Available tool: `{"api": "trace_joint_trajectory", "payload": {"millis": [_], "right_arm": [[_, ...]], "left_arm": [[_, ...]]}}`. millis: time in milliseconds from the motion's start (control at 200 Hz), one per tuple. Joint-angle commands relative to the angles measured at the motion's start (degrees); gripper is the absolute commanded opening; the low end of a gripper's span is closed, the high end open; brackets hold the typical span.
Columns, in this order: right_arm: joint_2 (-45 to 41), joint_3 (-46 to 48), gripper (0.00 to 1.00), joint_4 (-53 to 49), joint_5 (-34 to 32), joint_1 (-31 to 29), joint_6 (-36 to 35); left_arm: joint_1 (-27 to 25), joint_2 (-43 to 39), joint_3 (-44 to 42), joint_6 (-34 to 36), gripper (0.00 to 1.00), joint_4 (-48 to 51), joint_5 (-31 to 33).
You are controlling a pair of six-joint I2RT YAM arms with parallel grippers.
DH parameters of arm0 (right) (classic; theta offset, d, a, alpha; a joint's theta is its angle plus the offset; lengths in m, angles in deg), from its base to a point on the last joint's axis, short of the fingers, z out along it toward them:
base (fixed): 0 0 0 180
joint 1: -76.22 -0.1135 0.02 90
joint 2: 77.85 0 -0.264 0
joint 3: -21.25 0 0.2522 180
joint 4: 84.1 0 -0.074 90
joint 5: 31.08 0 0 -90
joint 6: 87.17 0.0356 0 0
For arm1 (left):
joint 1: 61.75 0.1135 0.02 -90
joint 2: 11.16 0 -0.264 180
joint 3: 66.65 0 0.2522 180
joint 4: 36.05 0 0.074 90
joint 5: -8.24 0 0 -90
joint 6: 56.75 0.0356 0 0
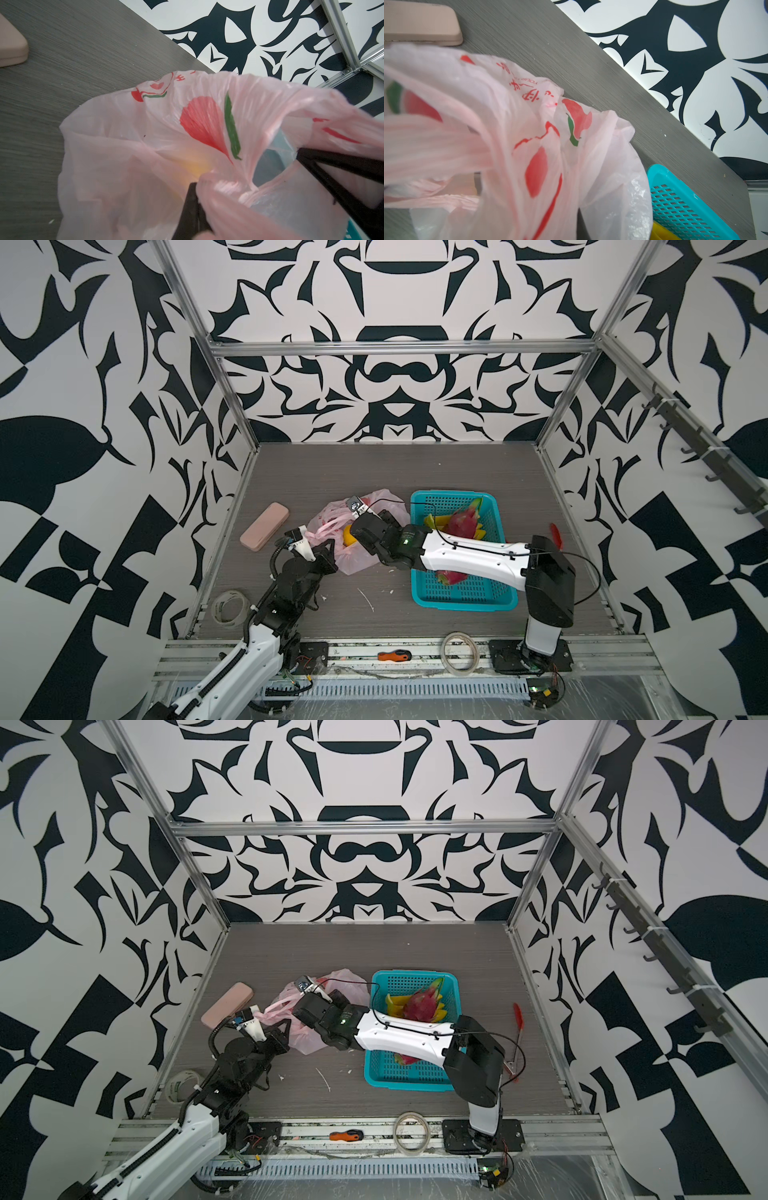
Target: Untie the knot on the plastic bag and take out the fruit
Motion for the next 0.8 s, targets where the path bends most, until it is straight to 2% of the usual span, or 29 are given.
{"api": "trace_joint_trajectory", "payload": {"millis": [0,85,180,310,450,790], "right_arm": [[-1.14,1.16,0.08,2.79,-0.33,0.34,0.36],[-0.95,2.27,0.11,4.0,1.06,0.81,0.9],[-0.52,2.77,0.19,4.31,2.28,1.34,1.34],[-0.25,2.85,0.38,3.91,3.79,1.8,2.24],[-0.49,2.85,0.56,2.58,4.84,1.84,4.0],[-7.83,5.29,0.69,-2.48,6.88,1.3,10.14]], "left_arm": [[-0.2,-1.83,-0.65,-0.65,0.0,-0.28,-0.36],[-0.2,-4.31,-0.65,-0.69,0.0,2.04,-0.14],[-0.19,-7.54,-0.65,-0.76,0.0,5.27,0.14],[-0.2,-10.82,-0.69,-0.35,0.0,8.44,0.24],[-0.2,-9.67,-0.44,-0.45,0.0,8.14,-0.57],[-0.2,-9.07,-0.47,-0.38,0.0,7.95,-0.14]]}}
